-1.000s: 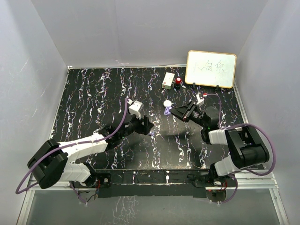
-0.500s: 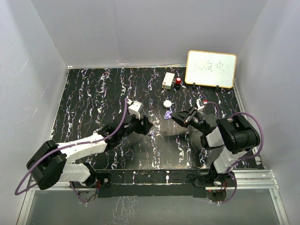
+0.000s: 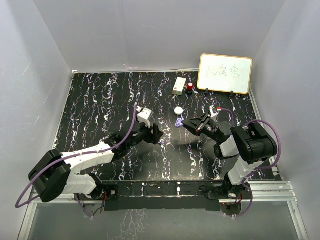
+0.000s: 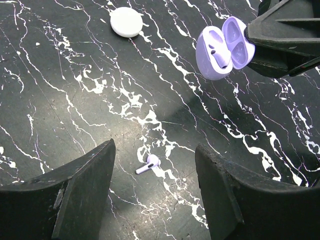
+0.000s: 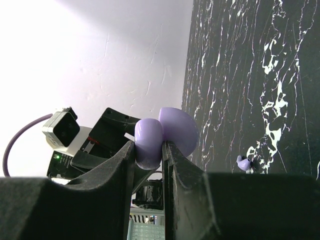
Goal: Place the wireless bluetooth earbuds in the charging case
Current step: Pick up the earbud from the center of the board.
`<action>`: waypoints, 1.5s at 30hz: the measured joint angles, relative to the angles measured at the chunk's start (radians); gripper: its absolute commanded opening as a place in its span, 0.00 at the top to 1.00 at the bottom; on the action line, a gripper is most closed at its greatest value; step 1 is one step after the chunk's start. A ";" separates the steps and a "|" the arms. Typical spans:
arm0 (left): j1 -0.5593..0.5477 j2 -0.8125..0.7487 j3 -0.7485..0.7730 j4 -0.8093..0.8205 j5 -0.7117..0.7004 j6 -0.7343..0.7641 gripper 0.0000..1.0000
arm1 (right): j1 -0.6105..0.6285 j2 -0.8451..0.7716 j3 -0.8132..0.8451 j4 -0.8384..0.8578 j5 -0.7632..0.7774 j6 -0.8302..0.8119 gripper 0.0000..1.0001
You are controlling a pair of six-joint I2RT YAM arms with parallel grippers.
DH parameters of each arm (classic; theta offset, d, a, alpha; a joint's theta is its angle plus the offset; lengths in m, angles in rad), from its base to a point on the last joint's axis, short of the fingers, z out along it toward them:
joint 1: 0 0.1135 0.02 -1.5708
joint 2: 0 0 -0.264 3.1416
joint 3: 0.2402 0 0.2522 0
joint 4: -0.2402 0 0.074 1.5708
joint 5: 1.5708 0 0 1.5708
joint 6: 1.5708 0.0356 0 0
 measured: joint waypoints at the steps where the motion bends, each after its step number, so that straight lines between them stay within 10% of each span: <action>1: -0.001 0.000 0.000 0.000 0.000 0.000 0.36 | 0.000 0.000 0.000 0.000 0.000 0.000 1.00; 45: -0.069 0.268 0.184 -0.239 0.006 0.051 0.37 | -0.064 -0.030 0.000 0.001 -0.035 0.025 1.00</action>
